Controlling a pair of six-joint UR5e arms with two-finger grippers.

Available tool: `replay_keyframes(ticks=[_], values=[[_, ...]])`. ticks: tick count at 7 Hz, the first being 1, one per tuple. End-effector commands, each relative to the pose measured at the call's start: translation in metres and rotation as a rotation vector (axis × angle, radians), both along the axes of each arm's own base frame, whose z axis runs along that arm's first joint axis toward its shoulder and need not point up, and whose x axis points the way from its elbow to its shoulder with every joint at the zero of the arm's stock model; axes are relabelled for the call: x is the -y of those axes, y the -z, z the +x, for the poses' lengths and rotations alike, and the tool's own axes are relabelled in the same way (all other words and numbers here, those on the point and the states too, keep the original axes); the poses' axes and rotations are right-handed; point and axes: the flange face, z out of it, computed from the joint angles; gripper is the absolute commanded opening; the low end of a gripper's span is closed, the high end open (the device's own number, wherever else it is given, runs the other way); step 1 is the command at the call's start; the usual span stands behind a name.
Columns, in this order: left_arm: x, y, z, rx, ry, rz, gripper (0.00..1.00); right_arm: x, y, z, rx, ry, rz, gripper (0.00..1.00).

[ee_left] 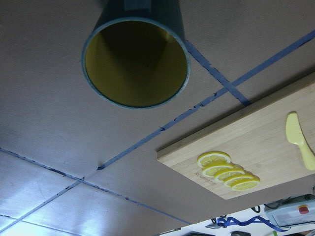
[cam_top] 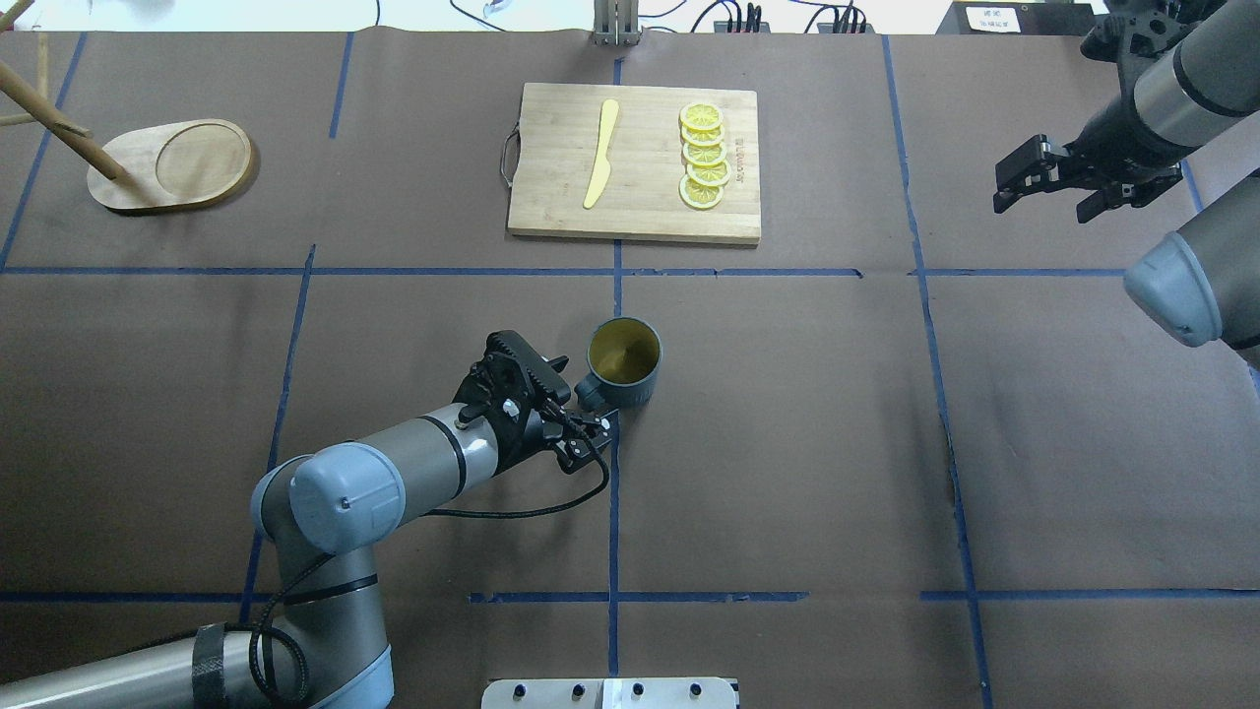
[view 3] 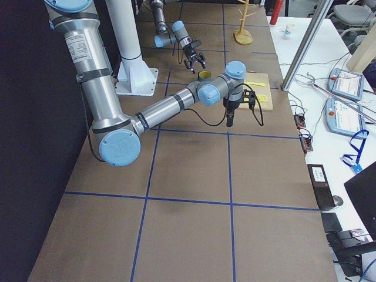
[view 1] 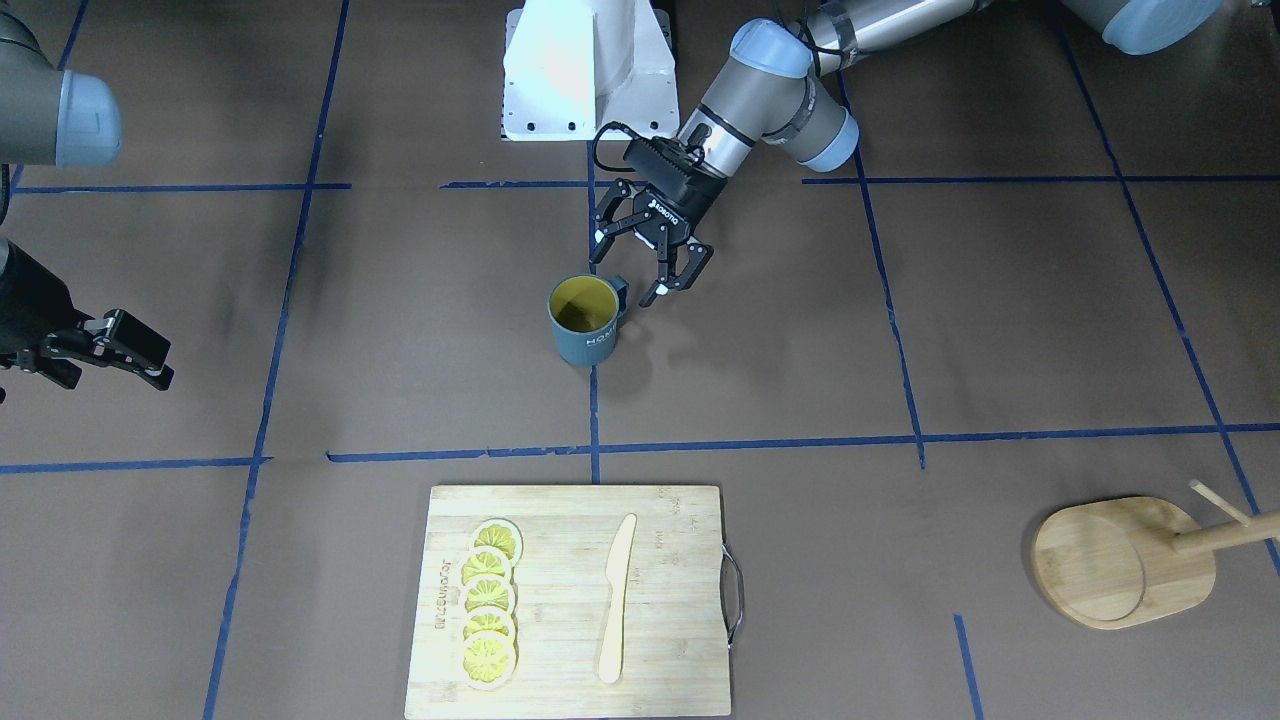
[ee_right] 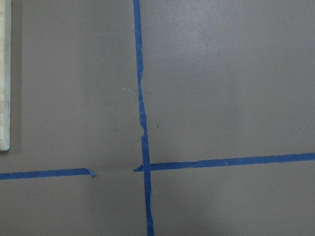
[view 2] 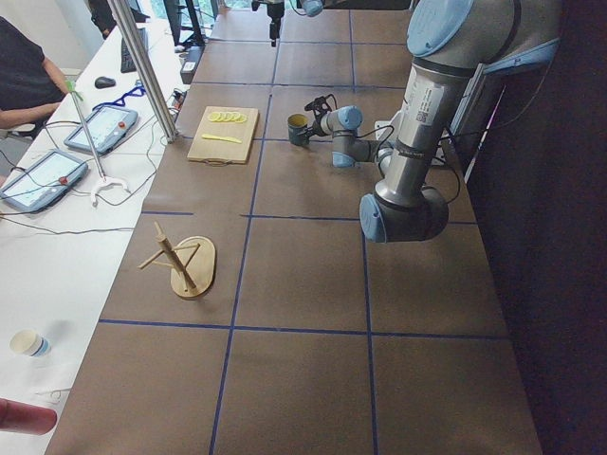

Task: Hang cup on storage rack
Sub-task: 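Close the left gripper on the teal mug's handle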

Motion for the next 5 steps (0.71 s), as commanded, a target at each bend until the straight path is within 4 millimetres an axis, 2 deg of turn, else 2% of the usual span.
replay_keyframes(ticks=[1, 3, 5], values=[[0.0005, -0.0063, 0.0073, 0.006, -0.015, -0.002, 0.75, 0.0011, -0.0031, -0.0005, -0.003, 0.000, -0.005, 1.00], [0.0026, -0.0128, 0.0136, 0.021, -0.015, -0.008, 0.59, 0.0004, -0.0031, -0.0023, -0.002, 0.002, -0.006, 1.00], [0.0011, -0.0141, 0.0162, 0.025, -0.019, -0.010, 0.35, 0.0008, -0.0022, -0.0024, -0.002, 0.001, -0.006, 1.00]])
